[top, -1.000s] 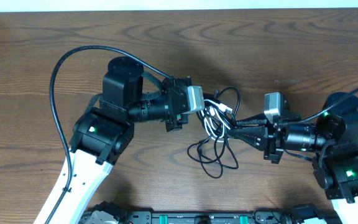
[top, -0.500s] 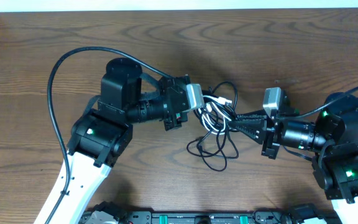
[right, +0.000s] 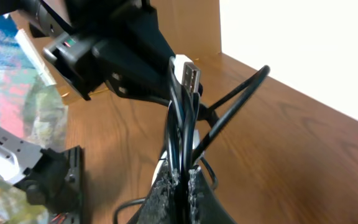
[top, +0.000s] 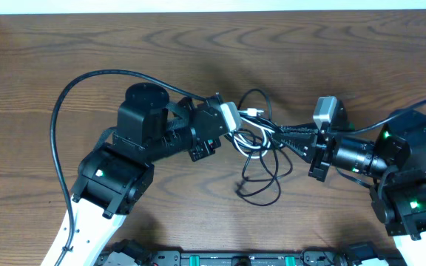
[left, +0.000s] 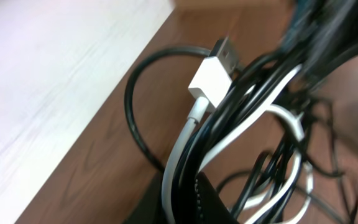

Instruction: Untangle cables

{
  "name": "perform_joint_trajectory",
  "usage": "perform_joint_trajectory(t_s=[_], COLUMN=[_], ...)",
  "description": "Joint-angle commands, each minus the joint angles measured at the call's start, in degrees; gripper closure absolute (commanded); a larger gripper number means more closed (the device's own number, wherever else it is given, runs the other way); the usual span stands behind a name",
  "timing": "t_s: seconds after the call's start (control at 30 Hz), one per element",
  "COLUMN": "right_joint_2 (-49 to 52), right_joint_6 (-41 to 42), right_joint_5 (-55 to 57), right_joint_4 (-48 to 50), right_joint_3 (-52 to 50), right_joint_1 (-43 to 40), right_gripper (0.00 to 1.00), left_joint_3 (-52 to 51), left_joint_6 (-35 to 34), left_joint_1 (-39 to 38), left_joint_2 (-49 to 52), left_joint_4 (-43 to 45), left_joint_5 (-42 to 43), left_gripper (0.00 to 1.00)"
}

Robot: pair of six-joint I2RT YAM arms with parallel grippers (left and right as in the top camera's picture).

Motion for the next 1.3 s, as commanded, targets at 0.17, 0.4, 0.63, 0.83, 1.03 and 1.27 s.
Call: perform_joint_trajectory(t_s=[0.17, 0.4, 0.63, 0.83, 1.03, 1.27], right_joint_2=[-3.45, -3.58, -3.54, -2.71, -0.66, 1.73], right_joint_6=[1.18, 1.18, -10.58, -13.03, -13.0, -12.98], right_joint_5=[1.16, 1.14, 0.31, 2.82, 2.82, 2.82], right_joint_4=[1.36, 1.14, -5.22, -8.46, -8.26, -8.04], right_joint_3=[1.01, 1.01, 1.01, 1.01, 1.01, 1.01], right_joint_1=[-0.48, -1.22, -0.68, -0.68, -0.68, 0.72], right_gripper=[0.99, 0.93, 0.41, 0.43, 0.52, 0.73], left_joint_3=[1.05, 1.05, 1.05, 1.05, 1.05, 1.05], left_joint_6=[-0.7, -0.96, -1.14, -1.14, -1.14, -1.14], left_joint_1=[1.33, 1.33, 1.33, 1.27, 1.27, 1.29], left_joint_2=[-0.63, -0.63, -0.63, -0.63, -0.61, -0.61], left_joint_4=[-2.19, -2.21, -1.92, -1.46, -1.49, -1.53], left_joint_5=[-19.3, -16.26, 2.45, 6.16, 11.87, 11.87], left_gripper=[0.92, 0.92, 0.92, 0.92, 0.92, 0.92])
